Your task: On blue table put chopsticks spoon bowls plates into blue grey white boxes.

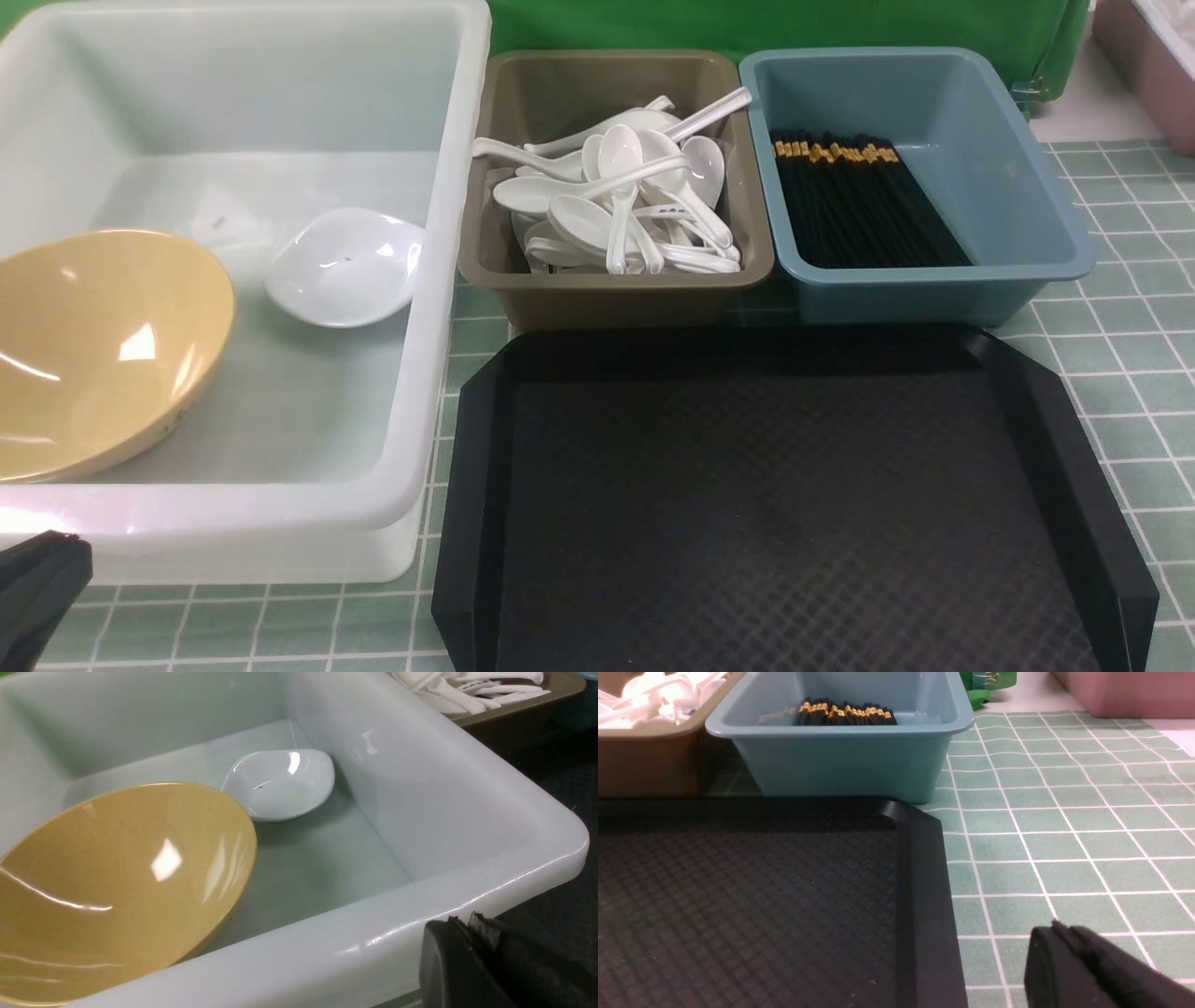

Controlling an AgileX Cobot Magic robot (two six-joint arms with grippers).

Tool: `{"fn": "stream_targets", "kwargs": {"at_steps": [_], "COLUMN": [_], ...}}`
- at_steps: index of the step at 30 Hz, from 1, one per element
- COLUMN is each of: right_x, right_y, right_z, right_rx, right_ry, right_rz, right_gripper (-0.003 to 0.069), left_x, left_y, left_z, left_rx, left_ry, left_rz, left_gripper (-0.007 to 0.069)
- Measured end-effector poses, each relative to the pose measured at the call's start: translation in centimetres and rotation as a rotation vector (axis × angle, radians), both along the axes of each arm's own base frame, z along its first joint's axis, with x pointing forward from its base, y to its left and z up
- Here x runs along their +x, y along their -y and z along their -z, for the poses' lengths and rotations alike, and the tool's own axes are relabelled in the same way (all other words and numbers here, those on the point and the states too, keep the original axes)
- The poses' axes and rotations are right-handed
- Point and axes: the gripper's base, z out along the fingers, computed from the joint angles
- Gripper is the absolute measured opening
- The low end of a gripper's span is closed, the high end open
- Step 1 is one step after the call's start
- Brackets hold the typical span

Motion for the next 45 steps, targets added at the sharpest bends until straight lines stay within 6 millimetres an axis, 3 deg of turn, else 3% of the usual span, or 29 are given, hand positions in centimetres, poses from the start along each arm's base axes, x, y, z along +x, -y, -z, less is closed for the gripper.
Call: {"fn": "stream_targets", "kwargs": {"at_steps": [6, 14, 17, 24, 31, 35, 45], "right_x": [0.0, 0.0, 0.0, 0.0, 0.0, 0.0, 0.0], "right_y": [0.0, 0.0, 0.0, 0.0, 0.0, 0.0, 0.0], "right_z": [0.0, 0.0, 0.0, 0.0, 0.0, 0.0, 0.0], "right_rx": [0.0, 0.0, 0.0, 0.0, 0.0, 0.0, 0.0], "right_ry": [0.0, 0.0, 0.0, 0.0, 0.0, 0.0, 0.0], "right_rz": [0.0, 0.0, 0.0, 0.0, 0.0, 0.0, 0.0], "right_gripper": [0.0047, 0.005, 0.0052, 0.0059, 0.007, 0.0075, 0.008], "left_x": [0.0, 0.4, 0.9, 1.4, 1.0, 0.9, 0.8], "left_y": [0.0, 0.5, 0.2, -0.9, -0.9, -0.8, -0.8], "left_z": [0.0, -0.5, 0.2, 4.6, 6.2, 7.2, 8.2], "left_rx": [-0.007, -0.143, -0.169, -0.234, -0.229, -0.218, -0.189], "left_ry": [0.004, 0.094, 0.143, 0.344, 0.322, 0.215, 0.102], "left_rz": [0.003, -0.036, -0.106, -0.292, -0.304, -0.308, -0.313], "left_gripper": [0.0001, 0.0001, 0.0001, 0.0001, 0.0001, 0.0001, 0.0001]}}
